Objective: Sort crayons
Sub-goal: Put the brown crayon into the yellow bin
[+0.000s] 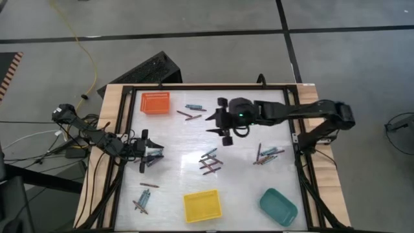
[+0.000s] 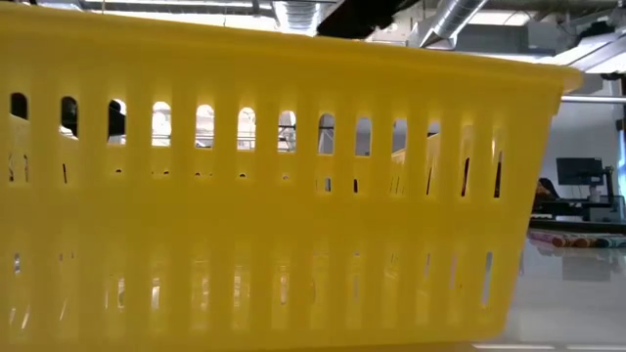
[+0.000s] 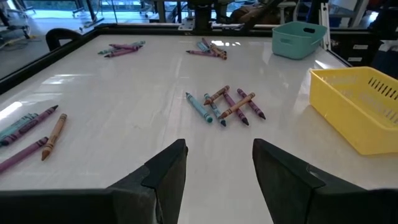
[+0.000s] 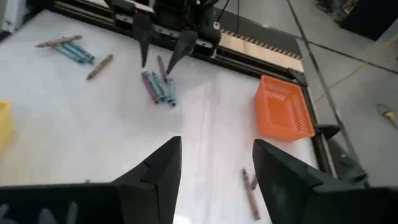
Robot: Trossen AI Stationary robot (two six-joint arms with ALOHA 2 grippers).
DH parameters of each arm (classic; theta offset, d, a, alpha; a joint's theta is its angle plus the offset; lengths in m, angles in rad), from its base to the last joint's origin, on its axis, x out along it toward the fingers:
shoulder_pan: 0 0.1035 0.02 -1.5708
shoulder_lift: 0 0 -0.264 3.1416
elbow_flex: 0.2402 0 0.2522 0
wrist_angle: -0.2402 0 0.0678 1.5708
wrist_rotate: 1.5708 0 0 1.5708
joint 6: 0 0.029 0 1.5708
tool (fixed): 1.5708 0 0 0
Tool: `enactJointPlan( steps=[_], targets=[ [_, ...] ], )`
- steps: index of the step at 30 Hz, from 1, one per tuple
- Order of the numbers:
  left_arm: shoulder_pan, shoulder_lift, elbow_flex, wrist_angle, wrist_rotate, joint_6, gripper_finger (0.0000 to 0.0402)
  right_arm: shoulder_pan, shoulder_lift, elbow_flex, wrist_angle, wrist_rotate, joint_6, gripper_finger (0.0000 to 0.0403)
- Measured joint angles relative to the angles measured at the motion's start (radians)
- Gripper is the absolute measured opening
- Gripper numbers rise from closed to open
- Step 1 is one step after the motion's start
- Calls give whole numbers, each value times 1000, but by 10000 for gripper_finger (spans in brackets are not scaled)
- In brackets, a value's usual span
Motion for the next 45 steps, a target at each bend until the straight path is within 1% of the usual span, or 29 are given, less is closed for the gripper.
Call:
enactJointPlan(
  steps=[2,9,14,19,26,29,33,45],
  targets=[
    [0,0,0,0,0,0,174,-25,61,40,-6,-16,-20,203],
    [0,0,0,0,-2,0,174,-135,276,167,-22,-128,-33,203],
    [0,0,0,0,-2,0,174,-181,430,290,-87,-209,-32,203],
    [0,0,0,0,-2,0,174,-211,549,397,-160,-213,-26,203],
    [0,0,0,0,-1,0,174,-247,668,503,-272,-209,-26,203],
    [0,0,0,0,-1,0,174,-256,691,521,-299,-193,-24,203],
    [0,0,0,0,-1,0,174,-261,687,526,-300,-136,-56,196],
    [0,0,0,0,-1,0,174,-307,705,525,-361,-132,-55,160]
  ],
)
